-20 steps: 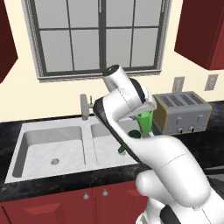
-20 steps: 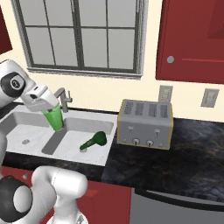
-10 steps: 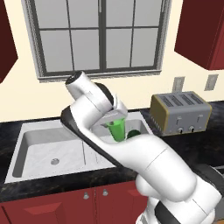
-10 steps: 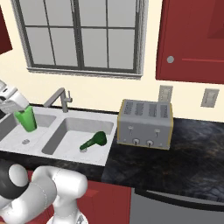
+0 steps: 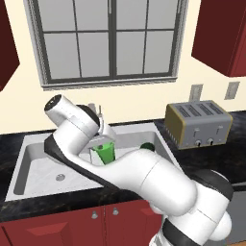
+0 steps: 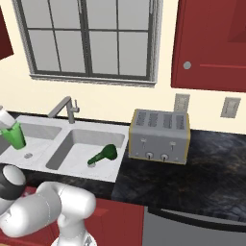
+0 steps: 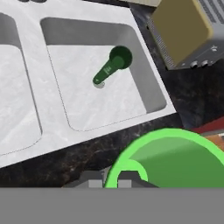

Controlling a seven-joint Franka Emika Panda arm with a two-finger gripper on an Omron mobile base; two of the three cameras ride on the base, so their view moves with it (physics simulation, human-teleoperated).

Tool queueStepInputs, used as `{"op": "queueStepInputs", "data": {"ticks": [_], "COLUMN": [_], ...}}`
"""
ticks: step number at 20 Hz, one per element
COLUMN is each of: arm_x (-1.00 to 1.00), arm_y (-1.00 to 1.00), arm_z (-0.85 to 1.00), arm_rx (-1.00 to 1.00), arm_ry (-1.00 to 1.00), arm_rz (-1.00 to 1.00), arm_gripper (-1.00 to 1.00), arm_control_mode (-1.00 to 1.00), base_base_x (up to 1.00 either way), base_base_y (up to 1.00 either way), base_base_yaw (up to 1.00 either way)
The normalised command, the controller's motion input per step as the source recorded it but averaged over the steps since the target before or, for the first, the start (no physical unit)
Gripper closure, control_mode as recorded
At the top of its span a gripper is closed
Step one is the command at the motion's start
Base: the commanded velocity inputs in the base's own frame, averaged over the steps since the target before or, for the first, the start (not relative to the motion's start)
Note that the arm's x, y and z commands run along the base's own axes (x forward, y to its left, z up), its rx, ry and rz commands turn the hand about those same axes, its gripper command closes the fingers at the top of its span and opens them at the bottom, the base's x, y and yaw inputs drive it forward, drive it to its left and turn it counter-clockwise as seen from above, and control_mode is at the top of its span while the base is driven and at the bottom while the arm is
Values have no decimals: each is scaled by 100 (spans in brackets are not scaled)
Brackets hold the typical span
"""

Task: Move any existing items from the left basin to the right basin for drying. Then move the cup from the counter to the left basin of the sink for washing.

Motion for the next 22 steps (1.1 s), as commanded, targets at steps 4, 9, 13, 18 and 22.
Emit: {"op": "queueStepInputs", "data": {"ticks": [4,9,13,18,22], "arm_x": [29,39,12,22,36], "arm_y": [32,24,15,19,26], "arm_z": [-37,-25,-9,-11,-21], "arm_rx": [6,10,7,3,1], "arm_ry": [-14,-7,3,8,5], "arm_rz": [7,5,8,8,3], "arm_gripper": [100,100,100,100,100], "arm_control_mode": [-100,-100,-100,-100,-100], "base_base_x": [0,0,0,0,0], "base_base_y": [0,0,0,0,0], "base_base_yaw": [0,0,0,0,0]}}
